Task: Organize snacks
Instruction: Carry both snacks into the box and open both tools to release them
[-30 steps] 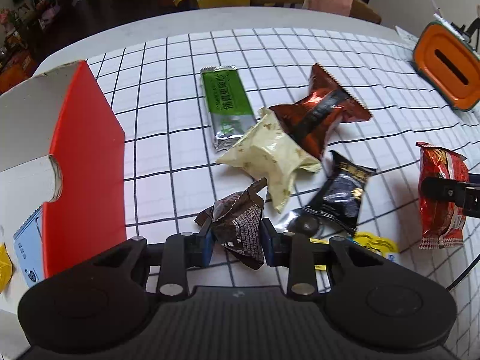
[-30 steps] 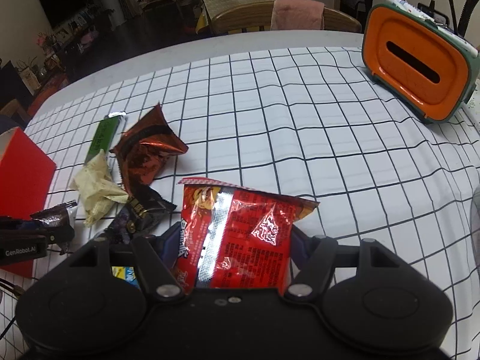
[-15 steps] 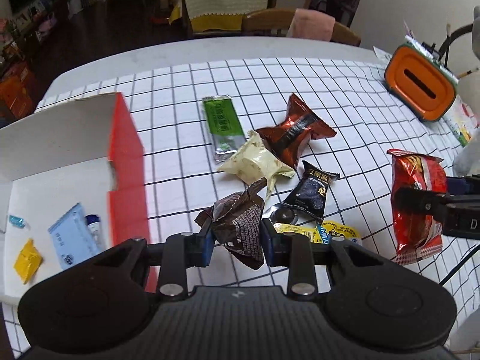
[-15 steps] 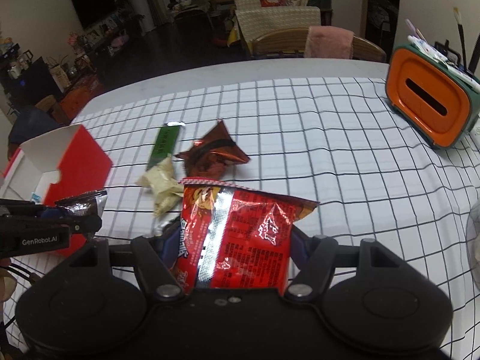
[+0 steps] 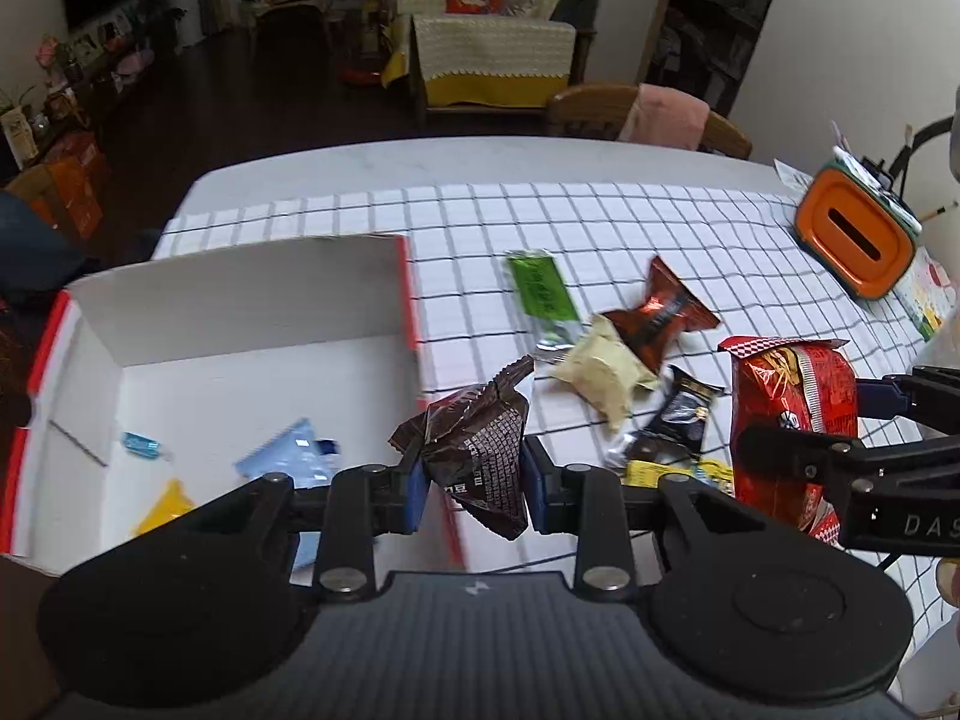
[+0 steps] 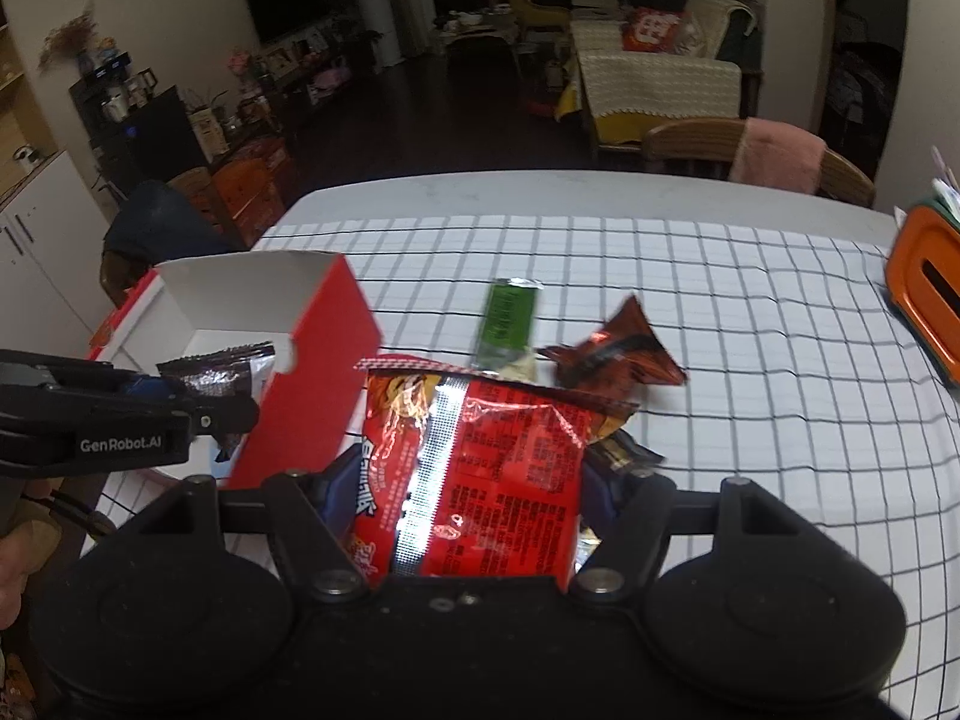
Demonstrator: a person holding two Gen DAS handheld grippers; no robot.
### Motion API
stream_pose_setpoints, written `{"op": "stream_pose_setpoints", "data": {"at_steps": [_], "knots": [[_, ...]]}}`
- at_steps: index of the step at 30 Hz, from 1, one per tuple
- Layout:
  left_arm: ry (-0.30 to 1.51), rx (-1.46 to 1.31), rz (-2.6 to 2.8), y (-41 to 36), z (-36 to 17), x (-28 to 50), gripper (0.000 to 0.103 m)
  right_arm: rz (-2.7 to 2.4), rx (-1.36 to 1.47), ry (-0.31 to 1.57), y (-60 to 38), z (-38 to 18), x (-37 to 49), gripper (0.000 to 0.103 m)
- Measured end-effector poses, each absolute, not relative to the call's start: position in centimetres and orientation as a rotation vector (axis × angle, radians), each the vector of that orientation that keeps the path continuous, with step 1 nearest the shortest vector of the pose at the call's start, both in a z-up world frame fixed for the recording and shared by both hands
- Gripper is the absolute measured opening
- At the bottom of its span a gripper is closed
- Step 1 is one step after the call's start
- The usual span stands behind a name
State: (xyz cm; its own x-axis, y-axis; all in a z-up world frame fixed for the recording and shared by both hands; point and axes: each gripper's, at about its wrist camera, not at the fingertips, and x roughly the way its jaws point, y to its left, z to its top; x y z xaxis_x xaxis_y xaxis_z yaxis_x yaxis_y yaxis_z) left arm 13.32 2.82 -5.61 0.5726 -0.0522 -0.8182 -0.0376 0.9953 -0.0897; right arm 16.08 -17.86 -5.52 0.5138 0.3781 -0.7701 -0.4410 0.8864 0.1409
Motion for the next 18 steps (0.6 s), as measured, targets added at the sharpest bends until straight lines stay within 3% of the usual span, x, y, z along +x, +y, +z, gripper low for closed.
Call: {"op": "stream_pose_setpoints", "data": {"at_steps": [18], "knots": [[0.951, -0.114, 0.086, 14.2, -5.3, 11.7, 0.031, 0.586, -0.172, 0.889, -5.1, -5.3, 15.3, 0.070]]}}
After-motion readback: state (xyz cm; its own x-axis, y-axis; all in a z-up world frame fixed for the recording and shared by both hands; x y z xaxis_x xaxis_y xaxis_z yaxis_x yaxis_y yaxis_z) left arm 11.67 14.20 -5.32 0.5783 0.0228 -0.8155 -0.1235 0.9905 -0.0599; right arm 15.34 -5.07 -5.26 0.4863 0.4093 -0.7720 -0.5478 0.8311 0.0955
